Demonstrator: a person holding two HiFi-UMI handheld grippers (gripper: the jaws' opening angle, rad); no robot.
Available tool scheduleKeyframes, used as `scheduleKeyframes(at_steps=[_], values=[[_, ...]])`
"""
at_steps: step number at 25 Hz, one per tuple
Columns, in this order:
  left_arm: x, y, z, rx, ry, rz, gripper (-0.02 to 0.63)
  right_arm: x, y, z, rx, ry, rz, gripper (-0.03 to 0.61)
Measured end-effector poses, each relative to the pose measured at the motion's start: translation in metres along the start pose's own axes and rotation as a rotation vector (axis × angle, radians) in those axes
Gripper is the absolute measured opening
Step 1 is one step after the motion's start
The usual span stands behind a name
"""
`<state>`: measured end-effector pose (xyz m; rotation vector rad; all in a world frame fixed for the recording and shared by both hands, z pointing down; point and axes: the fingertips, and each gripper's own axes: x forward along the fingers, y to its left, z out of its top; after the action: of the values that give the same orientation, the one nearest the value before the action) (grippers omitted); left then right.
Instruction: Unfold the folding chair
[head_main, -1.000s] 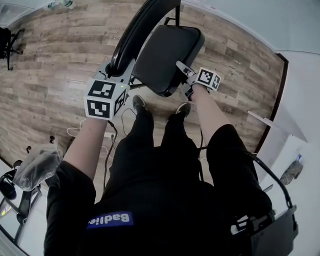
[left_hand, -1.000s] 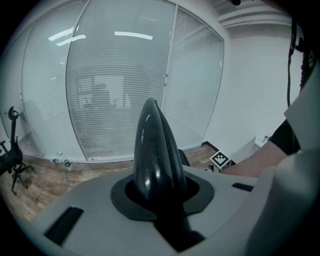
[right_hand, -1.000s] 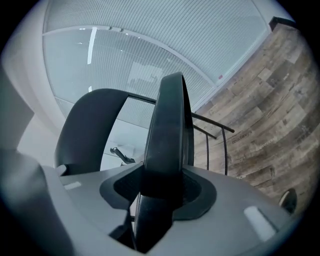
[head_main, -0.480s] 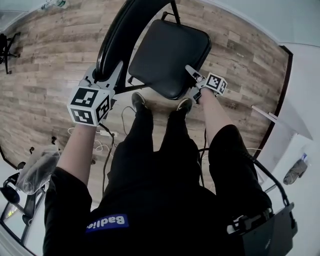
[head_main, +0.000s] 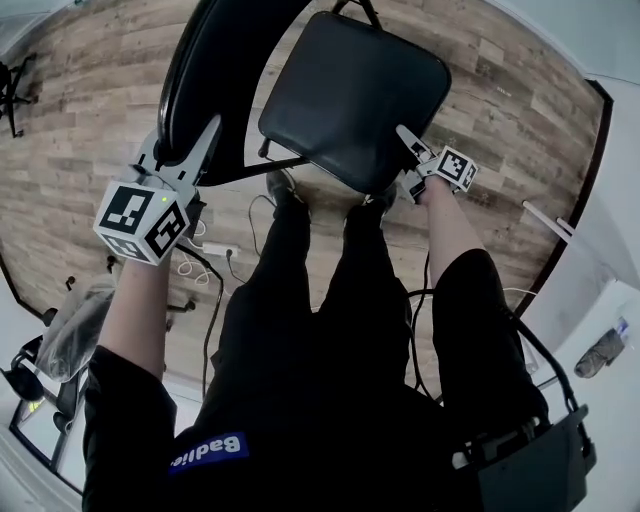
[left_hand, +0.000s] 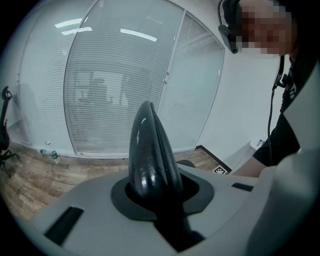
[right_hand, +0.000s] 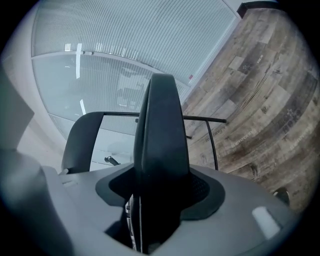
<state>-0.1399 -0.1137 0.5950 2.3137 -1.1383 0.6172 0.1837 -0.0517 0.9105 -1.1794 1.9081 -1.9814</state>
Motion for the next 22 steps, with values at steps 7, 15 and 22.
scheduleKeyframes(at_steps=[7,15,22], values=[[0.02,0.006,-0.017,-0.016,0.006,-0.017,0.08,-0.007,-0.056,0.001,0.035,-0.003,0.033,0.238],[0.038,0.019,-0.038,-0.029,-0.013,-0.02,0.081,-0.004,-0.096,0.008,-0.058,-0.006,0.116,0.249],[0.049,0.03,-0.051,-0.076,-0.012,-0.041,0.081,-0.003,-0.124,0.005,-0.016,-0.024,0.092,0.259]])
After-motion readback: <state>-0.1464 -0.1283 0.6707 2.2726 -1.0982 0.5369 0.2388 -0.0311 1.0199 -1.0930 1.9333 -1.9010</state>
